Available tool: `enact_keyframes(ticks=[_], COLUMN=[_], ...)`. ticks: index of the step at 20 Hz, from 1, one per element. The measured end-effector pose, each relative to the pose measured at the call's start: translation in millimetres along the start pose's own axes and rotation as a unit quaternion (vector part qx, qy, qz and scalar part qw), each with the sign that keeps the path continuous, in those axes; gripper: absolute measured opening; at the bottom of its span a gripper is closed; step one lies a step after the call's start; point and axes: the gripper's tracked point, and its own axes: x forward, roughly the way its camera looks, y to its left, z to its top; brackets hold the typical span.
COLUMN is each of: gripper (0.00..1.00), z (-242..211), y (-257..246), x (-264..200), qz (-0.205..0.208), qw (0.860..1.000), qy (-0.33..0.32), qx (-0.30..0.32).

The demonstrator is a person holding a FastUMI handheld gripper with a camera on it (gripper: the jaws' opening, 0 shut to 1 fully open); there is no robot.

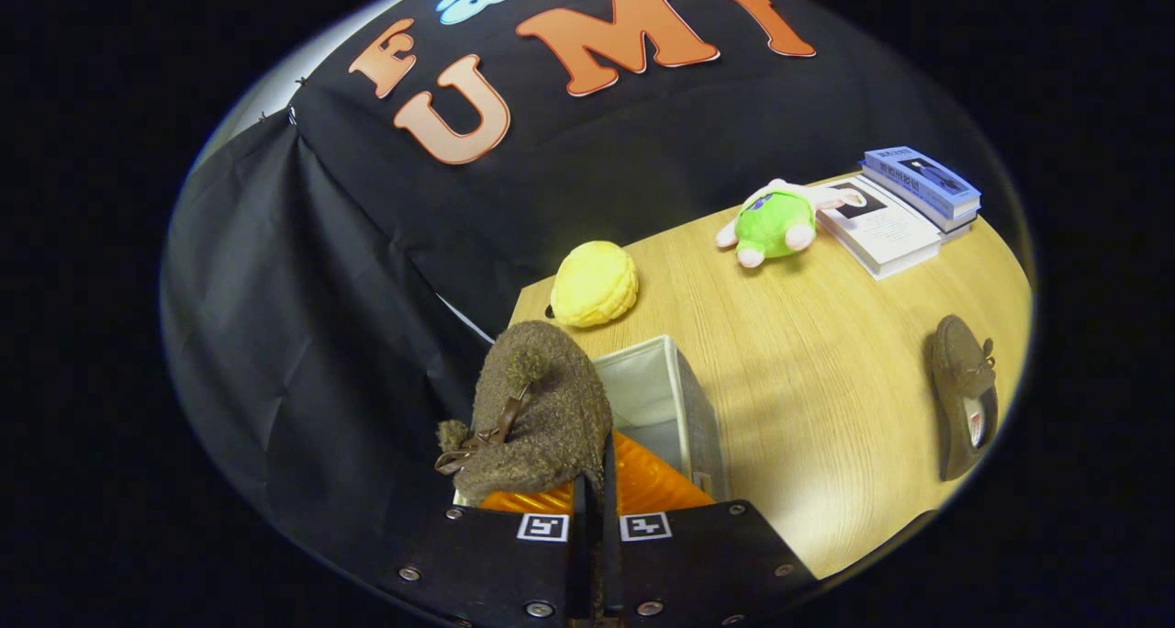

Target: Open the storage box then place both shoes into the box .Put the left shoe in first, then the right shoe, with the right side of both shoes facing outward in a uniform manner.

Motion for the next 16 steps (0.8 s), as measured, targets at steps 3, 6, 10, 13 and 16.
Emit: enact_keyframes(ticks=[3, 6, 10, 13, 16], gripper=[0.06, 0.07, 0.11, 0.19, 0.23], z=[-16, -33, -48, -63, -79], y=[3, 9, 12, 6, 13], x=[15, 29, 37, 48, 55], qz=[-0.013, -0.011, -0.021, -0.038, -0.024], qw=[1.000, 0.999, 0.998, 0.994, 0.991], qy=[0.018, 0.040, 0.056, 0.079, 0.110], qx=[-0.004, 0.013, 0.025, 0.061, 0.071])
